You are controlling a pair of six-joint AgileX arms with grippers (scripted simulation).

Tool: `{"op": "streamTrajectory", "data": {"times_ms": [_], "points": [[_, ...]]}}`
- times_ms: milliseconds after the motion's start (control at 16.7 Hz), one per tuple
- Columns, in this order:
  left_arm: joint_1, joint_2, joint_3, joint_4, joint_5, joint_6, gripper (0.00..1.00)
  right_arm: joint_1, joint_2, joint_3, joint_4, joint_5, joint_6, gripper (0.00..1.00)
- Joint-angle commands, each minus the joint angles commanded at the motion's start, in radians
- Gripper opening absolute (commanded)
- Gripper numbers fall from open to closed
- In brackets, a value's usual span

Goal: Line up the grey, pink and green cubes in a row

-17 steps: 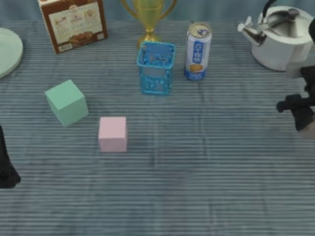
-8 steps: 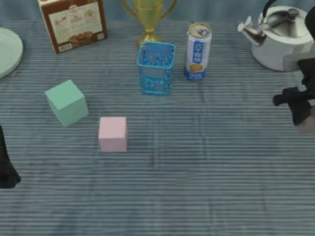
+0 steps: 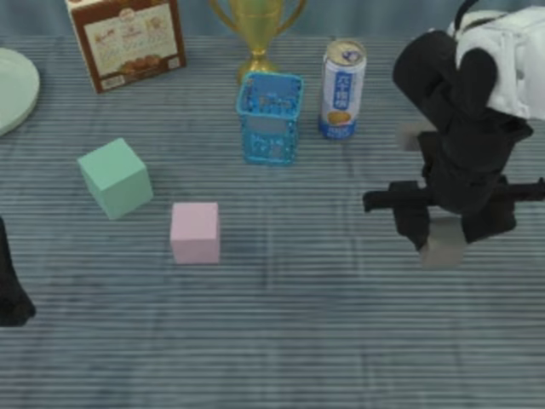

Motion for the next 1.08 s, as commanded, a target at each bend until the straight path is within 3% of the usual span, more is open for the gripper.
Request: {"op": "streamTrajectory", "data": {"times_ms": [180, 360, 780, 1080], "points": [[0.000, 0.000, 0.000, 0.000, 0.000, 0.000, 1.00, 0.133, -0.031, -0.018, -0.009, 0.006, 0.173, 0.00], [0.000, 0.000, 0.000, 0.000, 0.000, 0.000, 1.00, 0.211, -0.058, -0.030, -0.008, 0.011, 0.256, 0.00], [0.000, 0.000, 0.000, 0.000, 0.000, 0.000, 1.00, 0.214, -0.051, -0.040, 0.010, 0.009, 0.263, 0.00], [0.000, 0.000, 0.000, 0.000, 0.000, 0.000, 1.00, 0.218, 0.003, -0.149, 0.178, 0.010, 0.268, 0.00]]}}
